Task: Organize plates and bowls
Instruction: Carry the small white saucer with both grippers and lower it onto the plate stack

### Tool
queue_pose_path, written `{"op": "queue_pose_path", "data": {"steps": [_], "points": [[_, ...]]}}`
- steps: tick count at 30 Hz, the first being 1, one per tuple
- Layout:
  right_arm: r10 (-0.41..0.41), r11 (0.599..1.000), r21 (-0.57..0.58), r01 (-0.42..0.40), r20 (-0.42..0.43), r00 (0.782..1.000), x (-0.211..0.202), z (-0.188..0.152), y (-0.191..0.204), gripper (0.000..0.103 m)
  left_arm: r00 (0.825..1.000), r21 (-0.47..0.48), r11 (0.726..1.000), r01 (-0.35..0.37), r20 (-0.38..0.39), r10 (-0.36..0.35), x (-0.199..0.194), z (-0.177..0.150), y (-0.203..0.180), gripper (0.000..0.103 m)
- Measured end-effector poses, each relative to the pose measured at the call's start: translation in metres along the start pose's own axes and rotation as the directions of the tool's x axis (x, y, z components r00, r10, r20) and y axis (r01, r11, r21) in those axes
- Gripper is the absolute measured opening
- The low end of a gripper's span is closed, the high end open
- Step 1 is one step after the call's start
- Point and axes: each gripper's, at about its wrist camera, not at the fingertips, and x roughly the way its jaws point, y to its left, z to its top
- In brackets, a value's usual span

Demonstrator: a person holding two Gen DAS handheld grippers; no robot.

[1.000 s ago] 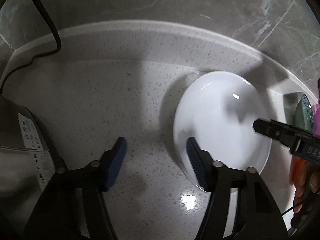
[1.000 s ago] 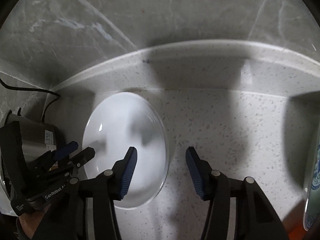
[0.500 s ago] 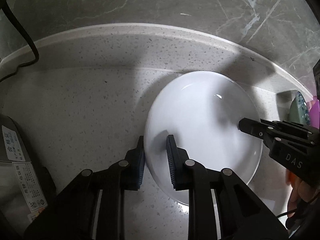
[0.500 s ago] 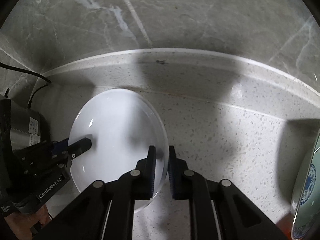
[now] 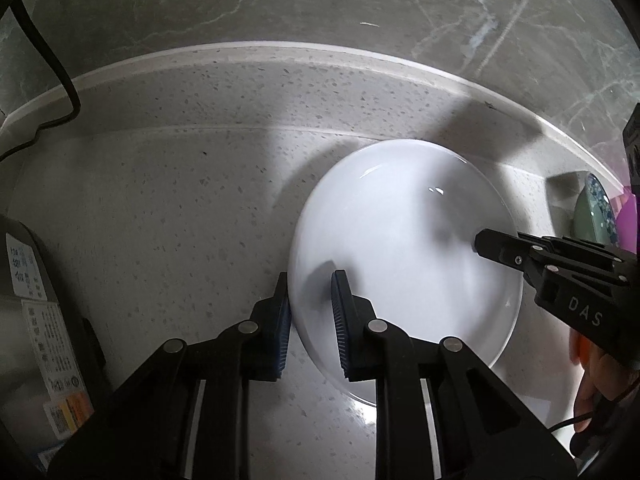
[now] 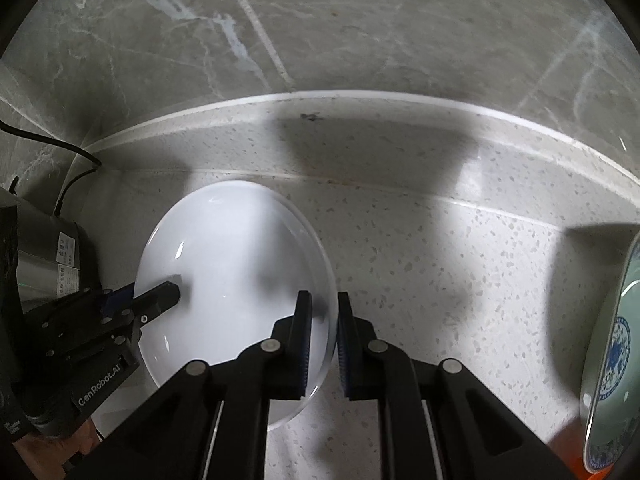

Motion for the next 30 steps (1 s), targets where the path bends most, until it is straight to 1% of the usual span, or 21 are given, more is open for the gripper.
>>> {"op": "queue_pose_path", "data": {"steps": [6,16,23,30], "points": [[-0.005,1.0,-0.008,0.005,0.012,1.0,-0.013,-0.005,0.001,0.014,1.0,0.008,1.0,0.006,0.009,-0.006,-0.014,-0.007,-0.009,0.017],[0.011,1.0,-0.026,-0.01,0.06,0.998,-0.059,-0.022,0.004,0.014,0.998,0.047,0.999,0.009,0.057,-0.012,-0.063,-0.035,-0.038,0.017],[0.029,0.998,-0.054,-0.025,0.09,0.996,-0.105,-0.063,0.008,0.013,0.996,0.063,0.998,0.025,0.087,-0.031,-0.105,-0.069,-0.058,0.017],[0.034,0.996,-0.084,-0.027,0.09,0.995,-0.136,-0.112,0.012,0.013,0.995,0.064,0.997,0.049,0.079,-0.054,-0.136,-0.131,-0.078,0.017]]}}
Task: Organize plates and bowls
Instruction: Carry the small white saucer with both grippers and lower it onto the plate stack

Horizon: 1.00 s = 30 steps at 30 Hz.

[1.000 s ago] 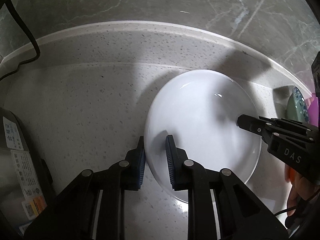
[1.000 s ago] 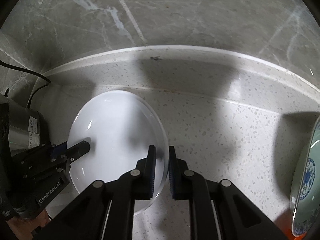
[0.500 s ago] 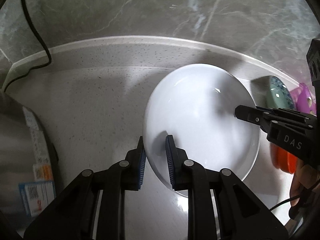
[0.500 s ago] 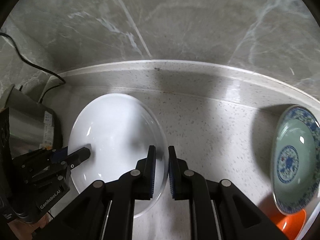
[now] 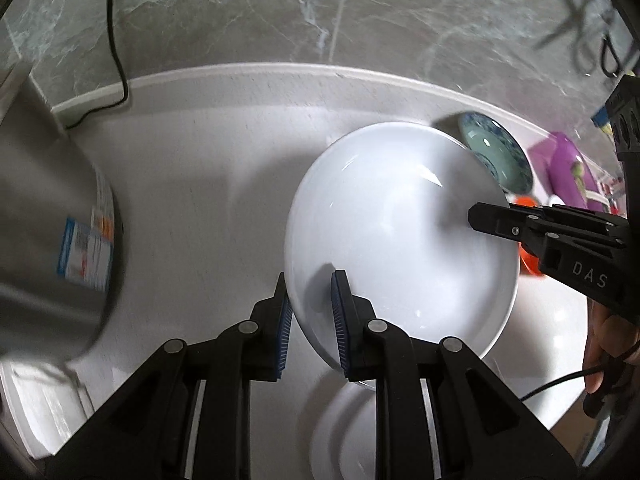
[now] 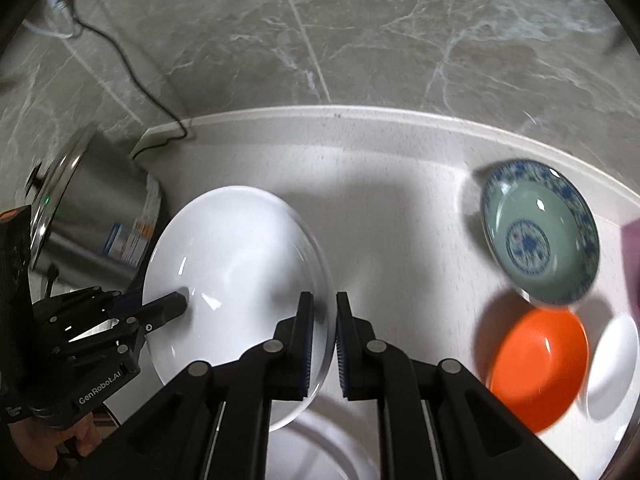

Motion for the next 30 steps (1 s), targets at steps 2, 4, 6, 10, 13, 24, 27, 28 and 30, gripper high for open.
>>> {"op": "queue_pose_path", "data": {"steps": [2,4,6,10,13,24,27,28,30], "points": [[0.003,1.0,-0.01,-0.003,-0.004,1.0,-0.007,-0.014,0.004,0.013,1.0,-0.011,1.0,0.006,0.0,-0.006,-0.011,-0.021,-0.001,0.017],[0.013,1.0,-0.014,-0.013,-0.009,1.0,-0.015,-0.031,0.002,0.012,1.0,-0.017,1.0,0.011,-0.003,-0.011,-0.015,-0.036,-0.008,0.017],[0.013,1.0,-0.023,-0.013,-0.015,1.0,-0.02,-0.046,0.003,0.012,1.0,-0.028,1.0,0.014,-0.007,-0.014,-0.018,-0.052,-0.011,0.017],[0.014,1.0,-0.027,-0.015,-0.029,0.999,-0.026,-0.075,0.004,0.012,1.0,-0.041,0.999,0.014,-0.016,-0.014,-0.023,-0.086,-0.022,0.017],[0.023,0.999,-0.029,-0.024,-0.051,0.998,-0.028,-0.094,0.002,0.012,0.999,-0.051,0.998,0.024,-0.037,-0.026,-0.023,-0.115,-0.03,0.017],[0.039,0.999,-0.015,-0.041,-0.131,0.991,-0.024,-0.154,-0.011,0.012,0.995,-0.054,0.998,0.018,-0.093,-0.023,-0.014,-0.187,-0.054,0.017],[0.038,0.999,-0.02,-0.041,-0.142,0.989,-0.02,-0.161,-0.012,0.012,0.995,-0.05,0.999,0.007,-0.1,-0.012,-0.01,-0.192,-0.053,0.017],[0.034,0.999,-0.025,-0.038,-0.148,0.988,-0.017,-0.164,-0.011,0.012,0.995,-0.045,0.999,0.0,-0.102,-0.005,-0.009,-0.194,-0.054,0.017],[0.035,0.999,-0.026,-0.039,-0.157,0.987,-0.014,-0.168,-0.011,0.012,0.994,-0.038,0.999,-0.01,-0.106,0.006,-0.007,-0.196,-0.052,0.017]]}}
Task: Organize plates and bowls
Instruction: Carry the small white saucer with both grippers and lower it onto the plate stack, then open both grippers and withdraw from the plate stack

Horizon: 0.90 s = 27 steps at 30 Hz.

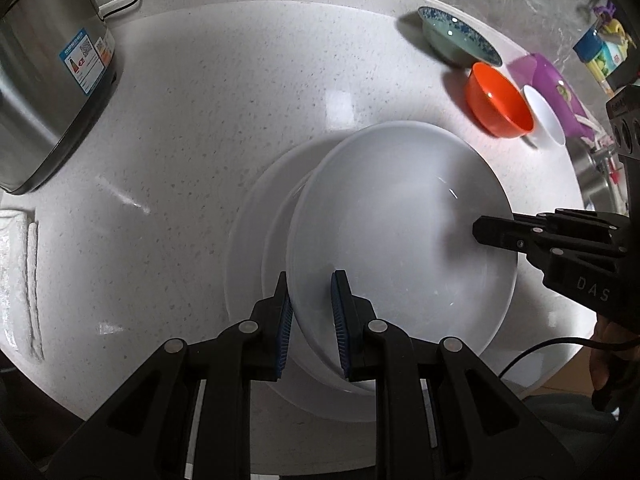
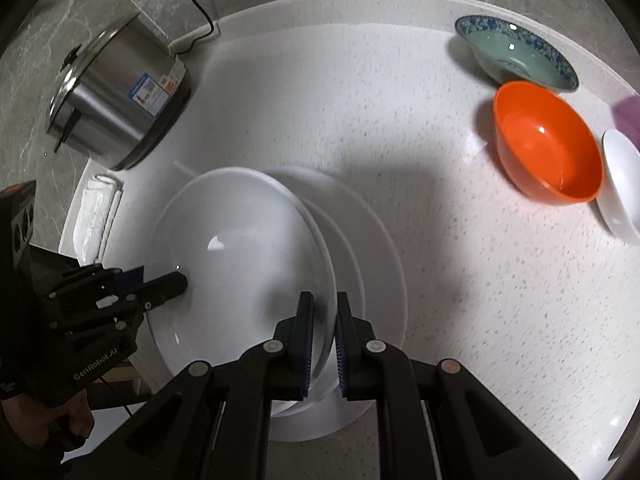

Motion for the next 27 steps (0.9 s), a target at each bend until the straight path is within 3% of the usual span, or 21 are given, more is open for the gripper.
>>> {"op": "queue_pose_path", "data": {"steps": [9,20,23,27], "points": [[-0.033,0.999,-0.014,0.033,-0.024,0.999,0.019,-0.008,0.003,0.012,0.999,0.016,1.0,-0.016,-0.033,0.016,0.024,0.001,0.005,0.018],[-0.046,0.999,-0.022,0.047,0.004,0.999,0.025,-0.012,0.007,0.013,1.0,0.021,1.0,-0.003,-0.01,0.003,0.033,0.005,0.001,0.023],[-0.045,0.999,-0.021,0.045,0.007,0.999,0.025,-0.014,0.007,0.013,1.0,0.016,1.0,0.026,-0.009,-0.026,0.034,0.006,0.0,0.03],[-0.037,0.999,-0.017,0.037,0.004,0.999,0.027,-0.015,0.007,0.014,0.998,0.011,0.998,0.069,0.002,-0.069,0.031,0.006,-0.003,0.049]]}}
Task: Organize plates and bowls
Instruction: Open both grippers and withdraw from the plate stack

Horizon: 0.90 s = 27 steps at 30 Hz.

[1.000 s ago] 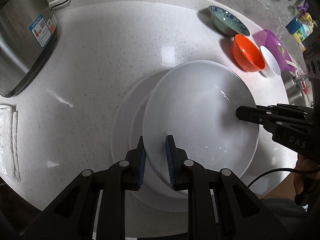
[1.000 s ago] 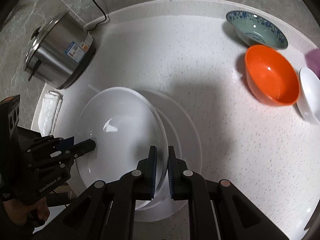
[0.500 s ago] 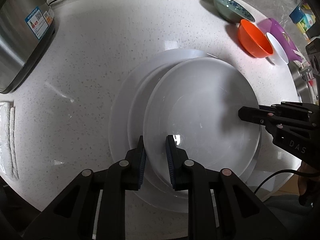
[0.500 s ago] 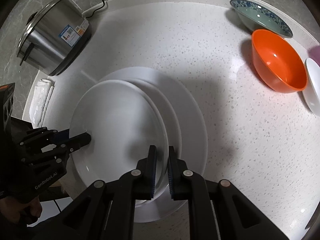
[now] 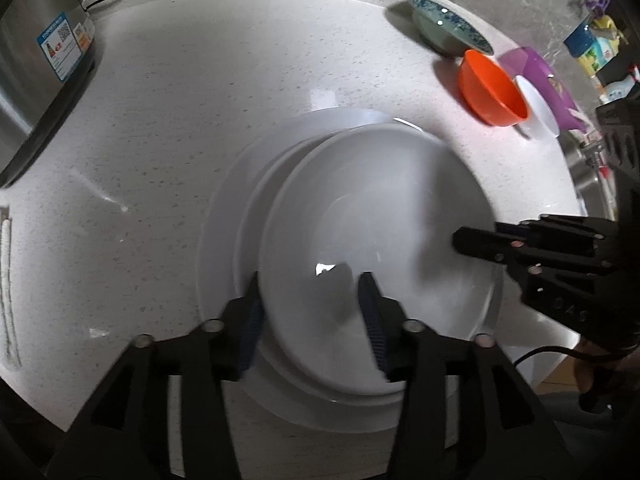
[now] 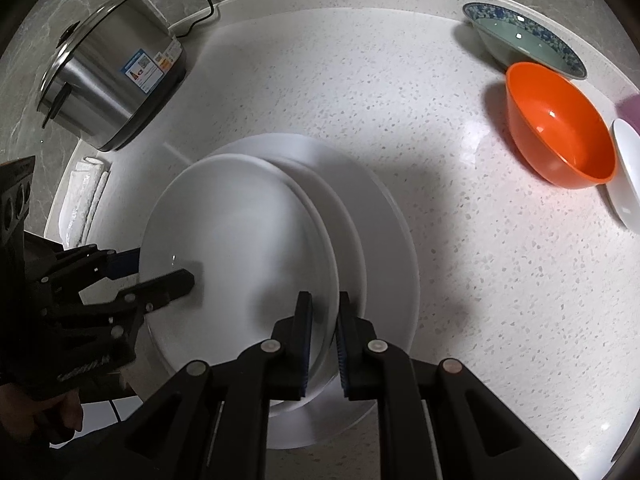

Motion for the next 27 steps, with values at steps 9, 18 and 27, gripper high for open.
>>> {"op": "queue_pose_path", "data": {"steps": [9,18,27], "points": [[0.023,1.0,0.012,-0.023,0.019,1.0,-0.003,-0.005,0.004,0.03,0.998,-0.013,1.0,0.012,0.059,-0.011,-0.021,0.009,0.002,0.06],[0.06,0.997,0.046,-0.065,0.097,0.993,-0.029,-0.008,-0.012,0.046,0.991,-0.046,0.993,0.107,0.086,-0.103,-0.042,0.039,0.007,0.094],[0.027,0.969,0.222,-0.105,0.328,0.944,-0.115,0.013,-0.119,0.048,0.989,0.114,0.987,0.111,0.086,-0.121,-0.051,0.126,-0.025,0.102]]}}
